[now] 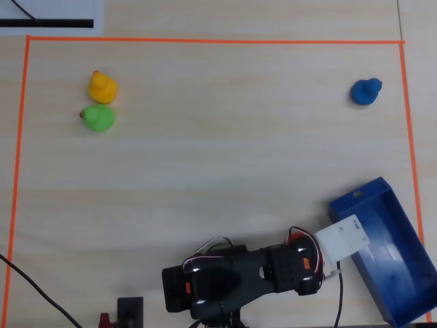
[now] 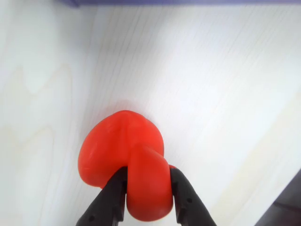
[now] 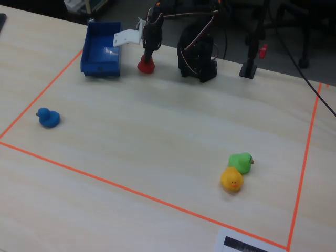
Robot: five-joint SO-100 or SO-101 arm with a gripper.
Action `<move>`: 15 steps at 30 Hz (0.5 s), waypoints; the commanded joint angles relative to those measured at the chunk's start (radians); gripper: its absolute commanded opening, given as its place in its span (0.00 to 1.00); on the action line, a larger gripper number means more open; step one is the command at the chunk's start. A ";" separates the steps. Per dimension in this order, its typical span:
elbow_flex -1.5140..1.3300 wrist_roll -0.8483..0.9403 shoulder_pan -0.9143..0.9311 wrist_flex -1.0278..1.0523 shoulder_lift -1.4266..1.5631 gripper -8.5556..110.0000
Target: Grasp red duck and put it into box.
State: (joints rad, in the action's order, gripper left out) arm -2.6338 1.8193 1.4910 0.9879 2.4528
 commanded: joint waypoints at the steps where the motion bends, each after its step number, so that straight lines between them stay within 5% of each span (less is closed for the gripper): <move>1: 0.005 -0.031 -0.005 -0.066 0.012 0.07; 15: 0.560 -0.311 -0.107 0.127 -0.178 0.07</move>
State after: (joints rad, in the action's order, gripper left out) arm -2.2856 1.5294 1.3929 1.0845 2.3317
